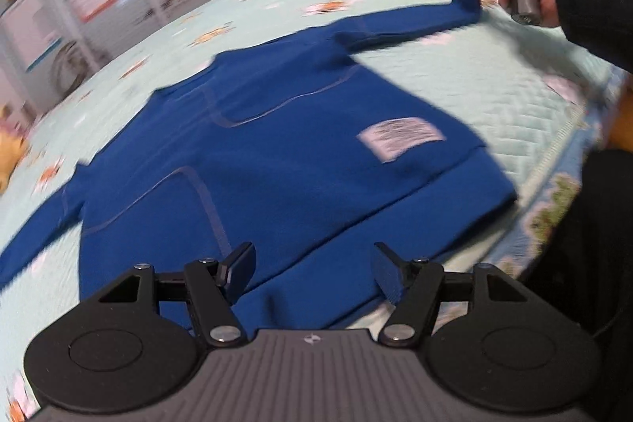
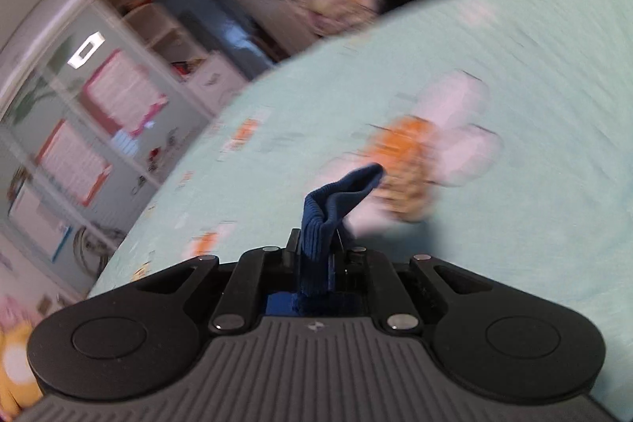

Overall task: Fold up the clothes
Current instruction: 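Lift the held sleeve and carry it across the sweatshirt body with the right gripper, then lay the sleeve on the body near the collar and open the right gripper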

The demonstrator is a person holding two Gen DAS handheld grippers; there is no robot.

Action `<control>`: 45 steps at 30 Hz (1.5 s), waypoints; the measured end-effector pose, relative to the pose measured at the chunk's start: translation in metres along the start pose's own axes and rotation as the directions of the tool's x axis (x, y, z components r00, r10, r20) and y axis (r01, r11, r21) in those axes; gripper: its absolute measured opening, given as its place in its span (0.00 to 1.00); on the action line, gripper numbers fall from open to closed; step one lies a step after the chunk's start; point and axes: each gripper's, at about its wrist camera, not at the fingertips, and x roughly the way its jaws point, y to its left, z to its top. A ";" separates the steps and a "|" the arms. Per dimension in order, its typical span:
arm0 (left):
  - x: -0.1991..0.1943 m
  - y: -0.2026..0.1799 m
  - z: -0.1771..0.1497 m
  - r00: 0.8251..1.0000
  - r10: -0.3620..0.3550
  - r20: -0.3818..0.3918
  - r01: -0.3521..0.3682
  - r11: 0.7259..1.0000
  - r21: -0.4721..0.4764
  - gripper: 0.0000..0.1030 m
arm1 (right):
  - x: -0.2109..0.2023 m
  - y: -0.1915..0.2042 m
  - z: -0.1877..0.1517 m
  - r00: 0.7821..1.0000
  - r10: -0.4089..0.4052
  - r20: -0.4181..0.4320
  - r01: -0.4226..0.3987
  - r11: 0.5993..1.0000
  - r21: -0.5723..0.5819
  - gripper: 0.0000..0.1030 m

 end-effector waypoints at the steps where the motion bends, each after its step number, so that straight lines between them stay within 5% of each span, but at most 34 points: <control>1: 0.000 0.009 -0.003 1.000 0.004 0.002 -0.004 1.000 -0.028 0.66 | -0.001 0.031 -0.003 1.000 0.023 0.008 -0.022 0.998 -0.064 0.10; 5: -0.002 0.036 -0.015 1.000 0.011 0.013 -0.009 0.994 -0.113 0.66 | -0.006 0.149 -0.030 0.986 0.164 -0.001 -0.158 0.949 -0.274 0.10; 7: -0.003 0.048 -0.022 1.000 0.013 0.015 -0.010 0.989 -0.150 0.66 | -0.004 0.193 -0.051 0.970 0.235 -0.069 -0.245 0.930 -0.274 0.13; 10: -0.006 0.065 -0.033 1.000 0.015 0.018 -0.012 0.981 -0.196 0.66 | 0.003 0.221 -0.092 0.937 0.300 -0.177 -0.328 0.933 -0.152 0.44; 12: -0.006 0.074 -0.041 1.000 0.025 0.009 -0.022 0.977 -0.212 0.66 | 0.001 0.221 -0.119 0.943 0.285 -0.173 -0.311 0.938 -0.153 0.40; 14: -0.004 0.080 -0.048 1.000 0.030 -0.008 -0.031 0.970 -0.240 0.66 | 0.005 0.224 -0.140 0.938 0.257 -0.233 -0.306 0.930 -0.205 0.07; 18: -0.001 0.089 -0.055 0.999 0.030 -0.030 -0.037 0.954 -0.299 0.66 | -0.001 0.232 -0.166 0.938 0.205 -0.278 -0.291 0.903 -0.317 0.12; 19: -0.002 0.089 -0.054 0.999 0.024 -0.021 -0.029 0.953 -0.303 0.66 | -0.008 0.234 -0.170 0.950 0.185 -0.252 -0.273 0.883 -0.382 0.28; 20: -0.002 0.088 -0.054 1.000 0.020 -0.015 -0.023 0.954 -0.299 0.66 | -0.013 0.235 -0.174 0.961 0.165 -0.222 -0.253 0.848 -0.465 0.47; 21: -0.002 0.087 -0.054 1.000 0.015 -0.010 -0.018 0.956 -0.294 0.66 | -0.019 0.236 -0.177 0.970 0.149 -0.191 -0.231 0.806 -0.545 0.53; 27: 0.006 0.079 -0.057 1.000 -0.002 -0.015 -0.003 0.957 -0.291 0.67 | -0.032 0.255 -0.224 0.977 0.105 -0.183 -0.211 0.413 -0.886 0.56; 36: 0.001 0.084 -0.056 0.998 0.018 0.060 -0.002 0.965 -0.262 0.67 | 0.009 0.269 -0.276 0.993 -0.012 -0.120 -0.118 0.118 -0.986 0.50; 38: 0.003 0.088 -0.051 0.996 0.010 0.094 0.013 0.969 -0.246 0.67 | 0.016 0.272 -0.279 0.993 -0.031 -0.116 -0.112 0.110 -0.988 0.32; 45: 0.031 0.120 -0.025 0.972 0.037 0.233 0.031 0.959 -0.281 0.67 | 0.010 0.314 -0.262 0.996 0.055 -0.077 -0.086 0.197 -0.977 0.22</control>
